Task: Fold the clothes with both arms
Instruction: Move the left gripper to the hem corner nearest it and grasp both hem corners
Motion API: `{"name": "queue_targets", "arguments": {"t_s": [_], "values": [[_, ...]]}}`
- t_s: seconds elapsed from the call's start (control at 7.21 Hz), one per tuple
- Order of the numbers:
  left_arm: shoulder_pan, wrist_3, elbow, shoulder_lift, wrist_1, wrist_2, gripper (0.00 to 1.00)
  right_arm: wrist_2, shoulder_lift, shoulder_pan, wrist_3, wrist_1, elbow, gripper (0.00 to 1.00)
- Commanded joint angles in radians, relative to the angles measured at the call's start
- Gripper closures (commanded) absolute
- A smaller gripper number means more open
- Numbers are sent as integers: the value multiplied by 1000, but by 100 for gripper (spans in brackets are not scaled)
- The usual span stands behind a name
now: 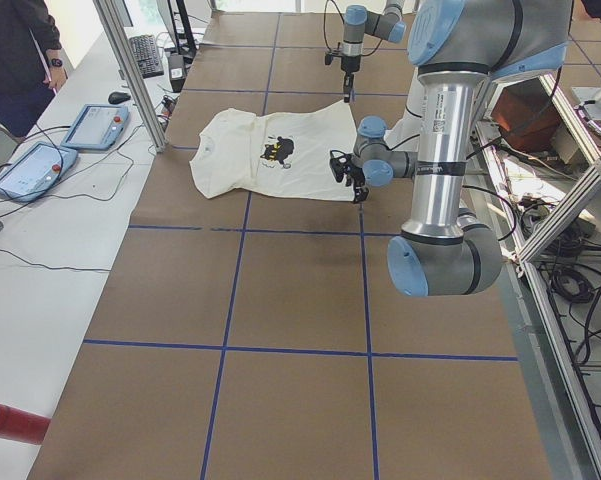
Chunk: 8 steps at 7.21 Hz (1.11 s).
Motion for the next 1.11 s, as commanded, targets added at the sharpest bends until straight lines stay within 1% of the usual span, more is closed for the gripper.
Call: {"name": "queue_targets", "arguments": {"t_s": [0.0,0.42,0.69,0.97], "values": [[4,0,4,-4,26,-1,22,5,-1,5,0,0,0,100],[4,0,13,-4,32,-2,33,13,-1,8,0,0,0,100],[5,0,19,-8,32,-2,41,21,-3,16,0,0,0,100],[7,0,19,-14,59,-4,59,22,-4,19,0,0,0,100]]}}
